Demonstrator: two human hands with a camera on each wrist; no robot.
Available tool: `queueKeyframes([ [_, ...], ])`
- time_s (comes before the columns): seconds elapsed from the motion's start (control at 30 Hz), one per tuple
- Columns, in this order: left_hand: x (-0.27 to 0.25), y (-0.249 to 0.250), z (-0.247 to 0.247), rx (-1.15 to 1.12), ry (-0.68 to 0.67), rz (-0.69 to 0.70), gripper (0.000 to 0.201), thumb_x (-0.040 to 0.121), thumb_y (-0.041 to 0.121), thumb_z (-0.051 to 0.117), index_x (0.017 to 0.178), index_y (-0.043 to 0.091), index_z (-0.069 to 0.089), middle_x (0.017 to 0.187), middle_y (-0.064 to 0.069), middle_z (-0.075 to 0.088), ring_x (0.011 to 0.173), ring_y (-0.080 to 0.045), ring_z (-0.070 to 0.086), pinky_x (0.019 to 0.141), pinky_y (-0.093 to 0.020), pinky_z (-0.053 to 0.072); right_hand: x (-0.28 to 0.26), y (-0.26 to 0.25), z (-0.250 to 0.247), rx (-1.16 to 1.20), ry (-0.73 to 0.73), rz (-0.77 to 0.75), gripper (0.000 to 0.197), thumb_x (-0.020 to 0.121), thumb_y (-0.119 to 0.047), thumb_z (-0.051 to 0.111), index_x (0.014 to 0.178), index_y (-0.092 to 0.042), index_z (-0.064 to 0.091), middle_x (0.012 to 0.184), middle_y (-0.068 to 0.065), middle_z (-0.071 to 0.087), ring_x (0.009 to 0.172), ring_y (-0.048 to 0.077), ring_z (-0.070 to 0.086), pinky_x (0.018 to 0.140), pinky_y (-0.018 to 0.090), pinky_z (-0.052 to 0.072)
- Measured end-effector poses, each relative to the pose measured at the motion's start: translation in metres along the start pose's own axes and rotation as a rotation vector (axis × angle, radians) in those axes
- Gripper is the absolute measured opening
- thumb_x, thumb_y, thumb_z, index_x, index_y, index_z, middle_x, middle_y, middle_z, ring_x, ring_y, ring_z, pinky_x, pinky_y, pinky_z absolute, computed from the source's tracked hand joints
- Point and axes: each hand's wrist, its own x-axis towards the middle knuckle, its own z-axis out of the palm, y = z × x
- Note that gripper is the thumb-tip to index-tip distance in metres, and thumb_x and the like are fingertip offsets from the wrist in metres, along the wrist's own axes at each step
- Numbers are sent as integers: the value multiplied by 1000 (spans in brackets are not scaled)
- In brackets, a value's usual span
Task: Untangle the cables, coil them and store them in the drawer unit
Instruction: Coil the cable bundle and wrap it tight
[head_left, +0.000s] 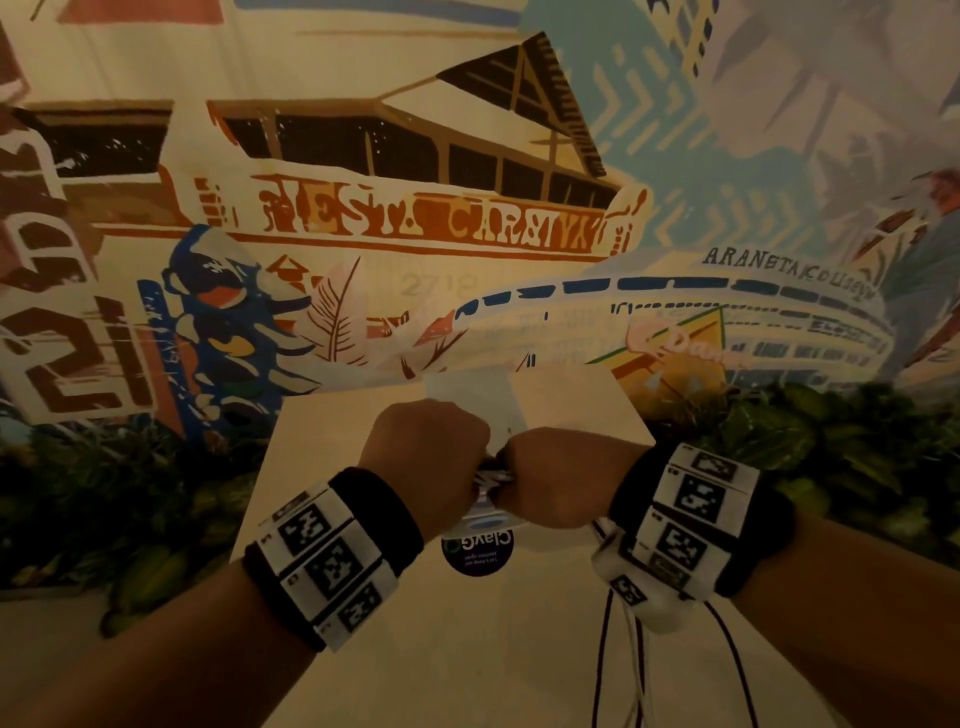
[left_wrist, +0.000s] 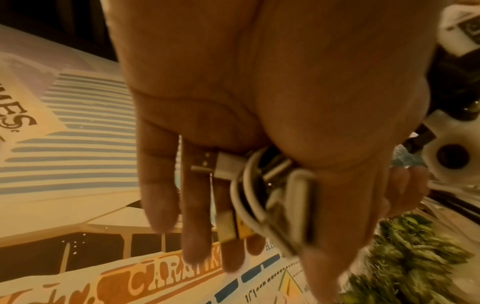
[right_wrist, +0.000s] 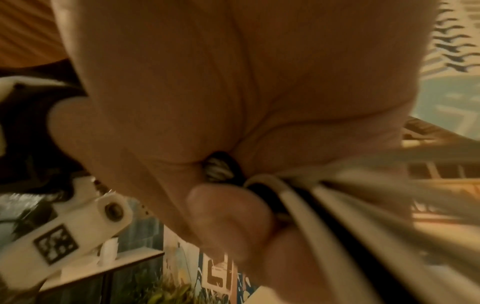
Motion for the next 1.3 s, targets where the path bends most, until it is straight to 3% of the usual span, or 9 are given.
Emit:
queueKeyframes([
  [0.2,2,7,-1,35,-91,-3,20,98,19,45,79,17,51,75,2,48,79,-21,58,71,-29,46,1,-1,-7,121,17,-30,31,93,-36,66,83,-8,71,74,9,74,55,14,61,70,34,61],
  [0.37,2,13,-8,53,-174,-13,29,96,13,46,68,15,39,65,1,38,72,-21,51,71,-31,49,5,-10,4,-42,83,-57,39,99,-33,60,66,-13,56,61,1,53,52,13,44,63,29,48],
  [0.57,-1,5,-7,6,-103,35,14,98,32,45,95,22,55,75,5,45,72,-19,49,68,-27,44,1,5,14,120,26,-73,42,107,-36,45,90,-5,66,77,9,59,64,19,46,64,28,41],
  [0.7,0,-18,2,-244,125,89,58,87,64,50,137,36,40,108,11,64,92,-12,64,76,-27,50,-9,15,5,312,104,-108,43,107,-38,48,94,-1,65,68,6,49,52,9,42,52,17,35],
  [0.87,-3,-45,34,-1006,59,49,125,64,53,90,153,57,3,127,29,52,94,-3,64,78,-30,60,-20,27,-1,667,164,-127,39,104,-33,56,85,1,59,66,11,46,48,20,40,52,27,39],
  [0.93,-6,-45,41,-1283,-26,19,117,58,60,90,151,57,20,123,26,58,103,-6,66,86,-37,61,-22,30,-1,862,162,-145,35,103,-32,58,75,-11,55,57,-1,44,45,18,40,51,30,41],
  [1.03,-8,-26,42,-1482,-88,183,69,73,63,79,136,45,55,125,6,68,113,-15,66,97,-39,55,-23,26,1,1051,116,-211,32,101,-30,62,89,-1,58,57,-1,40,47,19,38,51,30,40],
  [1.2,-5,5,25,-1868,-67,296,66,80,58,74,136,25,60,129,-4,69,118,-36,65,94,-39,56,-31,6,2,1103,32,-287,46,88,-38,61,117,-1,62,56,-3,49,49,17,44,53,29,43],
  [1.3,-4,0,18,-1983,-27,303,58,81,44,80,129,14,67,133,-14,65,119,-40,63,88,-45,57,-33,1,-1,1009,74,-296,62,83,-51,63,104,8,62,60,7,53,53,24,50,59,34,47],
])
